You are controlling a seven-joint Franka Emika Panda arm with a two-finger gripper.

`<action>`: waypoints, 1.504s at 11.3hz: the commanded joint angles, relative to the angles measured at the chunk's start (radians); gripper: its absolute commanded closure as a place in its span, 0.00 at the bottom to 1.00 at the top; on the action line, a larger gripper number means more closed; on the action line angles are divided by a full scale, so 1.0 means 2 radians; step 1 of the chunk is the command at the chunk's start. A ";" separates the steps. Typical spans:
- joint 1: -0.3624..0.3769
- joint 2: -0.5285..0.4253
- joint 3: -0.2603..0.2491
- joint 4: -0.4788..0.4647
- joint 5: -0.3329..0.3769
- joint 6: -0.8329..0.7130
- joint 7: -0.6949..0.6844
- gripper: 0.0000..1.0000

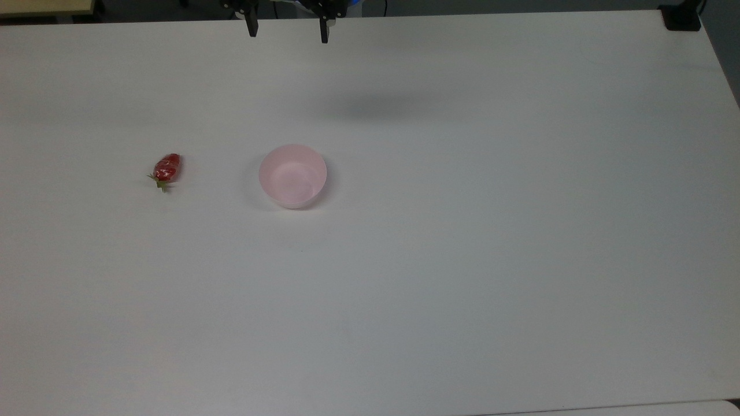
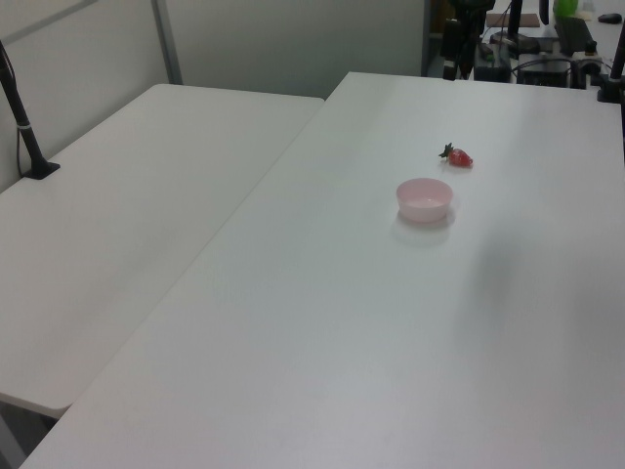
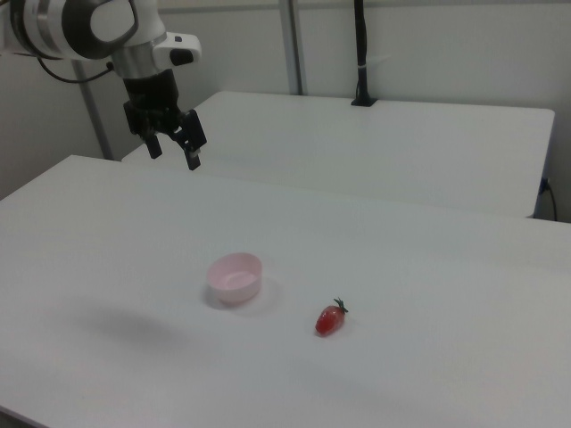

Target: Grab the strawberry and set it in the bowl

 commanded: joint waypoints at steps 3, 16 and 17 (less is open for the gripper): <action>0.007 -0.001 -0.004 0.004 -0.003 -0.015 -0.005 0.00; -0.076 0.027 -0.008 -0.029 -0.063 0.002 -0.140 0.00; -0.095 0.037 -0.009 -0.037 -0.075 0.013 -0.139 0.00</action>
